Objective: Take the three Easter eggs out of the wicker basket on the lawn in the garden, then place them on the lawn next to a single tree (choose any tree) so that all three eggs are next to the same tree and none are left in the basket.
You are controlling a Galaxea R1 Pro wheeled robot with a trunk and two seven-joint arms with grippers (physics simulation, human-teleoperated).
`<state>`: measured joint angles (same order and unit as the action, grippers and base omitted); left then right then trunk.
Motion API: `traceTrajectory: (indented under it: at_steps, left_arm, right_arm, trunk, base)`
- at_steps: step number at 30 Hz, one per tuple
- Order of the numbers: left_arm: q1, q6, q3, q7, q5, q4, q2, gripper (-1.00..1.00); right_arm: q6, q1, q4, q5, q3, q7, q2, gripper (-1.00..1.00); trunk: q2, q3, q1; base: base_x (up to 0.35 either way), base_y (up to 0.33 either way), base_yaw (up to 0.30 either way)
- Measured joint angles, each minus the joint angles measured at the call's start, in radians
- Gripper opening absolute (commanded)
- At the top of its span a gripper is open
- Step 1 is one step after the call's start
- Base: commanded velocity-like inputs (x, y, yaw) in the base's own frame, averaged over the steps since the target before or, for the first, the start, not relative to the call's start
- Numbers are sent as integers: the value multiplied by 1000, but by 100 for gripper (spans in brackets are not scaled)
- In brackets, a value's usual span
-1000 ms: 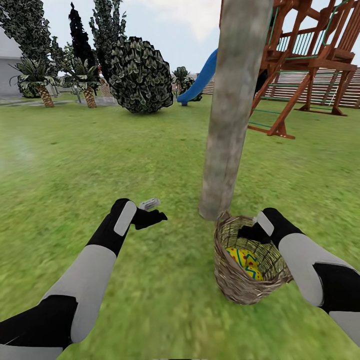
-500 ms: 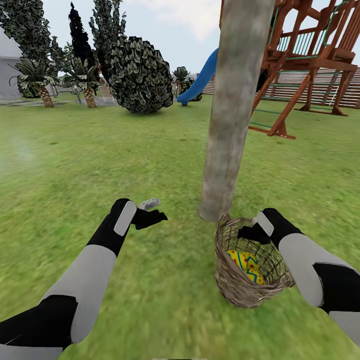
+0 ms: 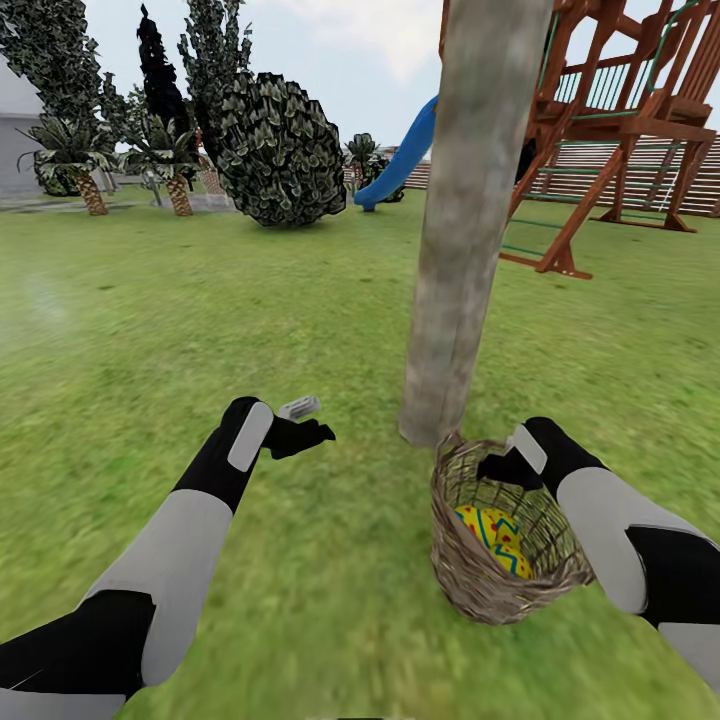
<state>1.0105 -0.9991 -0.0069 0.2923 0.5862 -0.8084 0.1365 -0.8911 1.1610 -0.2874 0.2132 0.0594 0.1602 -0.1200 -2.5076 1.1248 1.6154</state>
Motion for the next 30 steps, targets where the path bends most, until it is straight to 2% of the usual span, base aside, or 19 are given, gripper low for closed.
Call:
traceTrajectory:
  at_steps: [6, 30]
  left_arm:
    - [0, 0, 0, 4, 1, 5, 0, 100]
    - [0, 0, 1, 7, -1, -21, 1, 100]
  right_arm:
    - [0, -1, 1, -13, 0, 0, 1, 100]
    - [5, -3, -1, -14, -11, -1, 3, 100]
  trunk:
    - [0, 0, 0]
    - [-6, 93, 11]
  base:
    - [13, 0, 0]
    - [0, 0, 0]
